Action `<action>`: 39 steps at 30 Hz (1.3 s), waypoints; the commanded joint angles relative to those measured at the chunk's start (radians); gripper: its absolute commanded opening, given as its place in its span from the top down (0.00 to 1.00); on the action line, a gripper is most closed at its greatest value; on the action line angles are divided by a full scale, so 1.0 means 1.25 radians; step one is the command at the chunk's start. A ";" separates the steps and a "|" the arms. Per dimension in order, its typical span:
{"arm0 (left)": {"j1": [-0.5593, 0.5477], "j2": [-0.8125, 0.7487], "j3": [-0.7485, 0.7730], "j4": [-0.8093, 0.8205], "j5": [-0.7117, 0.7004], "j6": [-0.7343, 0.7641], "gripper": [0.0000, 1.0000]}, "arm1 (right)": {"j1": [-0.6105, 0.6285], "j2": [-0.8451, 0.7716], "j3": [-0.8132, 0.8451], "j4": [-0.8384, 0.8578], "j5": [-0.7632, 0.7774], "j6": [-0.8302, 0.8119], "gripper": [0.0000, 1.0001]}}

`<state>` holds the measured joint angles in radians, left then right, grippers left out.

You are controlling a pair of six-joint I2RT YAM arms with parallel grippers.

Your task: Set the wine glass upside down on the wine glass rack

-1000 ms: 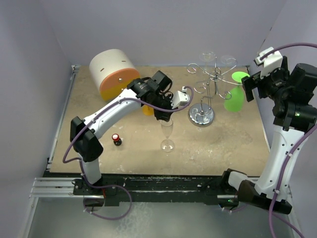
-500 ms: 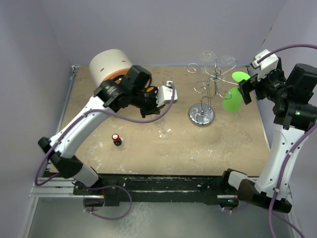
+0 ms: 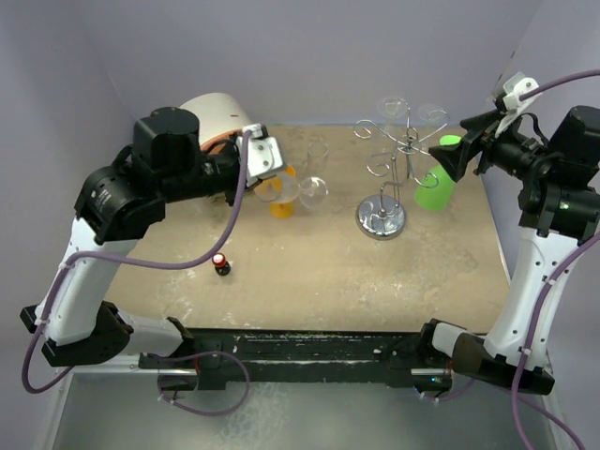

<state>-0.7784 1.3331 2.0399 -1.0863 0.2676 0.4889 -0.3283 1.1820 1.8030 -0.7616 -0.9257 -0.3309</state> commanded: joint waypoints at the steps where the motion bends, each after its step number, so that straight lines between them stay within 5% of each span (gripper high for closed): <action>1: -0.001 0.010 0.123 0.078 -0.114 -0.033 1.00 | 0.001 -0.014 -0.021 0.184 -0.132 0.183 0.16; 9: -0.002 0.031 0.221 0.235 -0.189 -0.121 1.00 | 0.112 0.068 0.032 0.246 -0.117 0.238 0.16; 16: 0.013 0.109 0.342 0.250 -0.188 -0.202 1.00 | 0.247 0.166 0.101 0.268 -0.101 0.265 0.16; 23: 0.041 0.170 0.402 0.257 -0.145 -0.233 1.00 | 0.336 0.160 -0.004 0.524 -0.033 0.456 0.14; 28: 0.042 0.196 0.419 0.256 -0.128 -0.236 1.00 | 0.380 0.190 0.009 0.530 0.026 0.509 0.15; 39: 0.041 0.213 0.434 0.249 -0.125 -0.239 1.00 | 0.385 0.192 -0.013 0.492 0.195 0.534 0.37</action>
<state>-0.7322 1.6062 2.5351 -0.8387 0.1028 0.2173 0.1520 1.4353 1.7885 -0.1749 -0.7689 0.3092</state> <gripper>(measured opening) 0.030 0.676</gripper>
